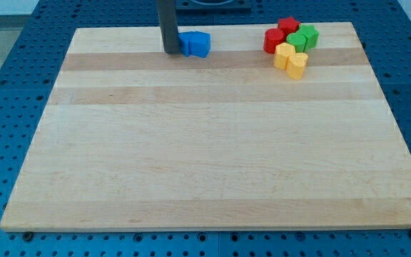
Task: Slide the blue triangle and blue cube to the top center
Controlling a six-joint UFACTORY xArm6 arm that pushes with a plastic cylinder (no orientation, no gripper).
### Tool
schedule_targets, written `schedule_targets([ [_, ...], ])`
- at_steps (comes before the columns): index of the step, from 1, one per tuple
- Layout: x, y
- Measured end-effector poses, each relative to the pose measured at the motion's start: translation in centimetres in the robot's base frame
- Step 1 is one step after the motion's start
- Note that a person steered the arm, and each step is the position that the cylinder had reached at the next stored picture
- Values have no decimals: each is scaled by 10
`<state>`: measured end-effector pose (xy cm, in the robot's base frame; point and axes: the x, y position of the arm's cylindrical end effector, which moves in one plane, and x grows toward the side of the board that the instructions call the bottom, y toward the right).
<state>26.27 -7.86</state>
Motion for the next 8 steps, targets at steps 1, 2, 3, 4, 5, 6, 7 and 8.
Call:
schedule_targets([
  [1,6,5],
  [2,6,5],
  [3,-20,-10],
  [4,-46,8],
  [5,-47,29],
  [6,-47,35],
  [7,-46,39],
  [8,-30,19],
])
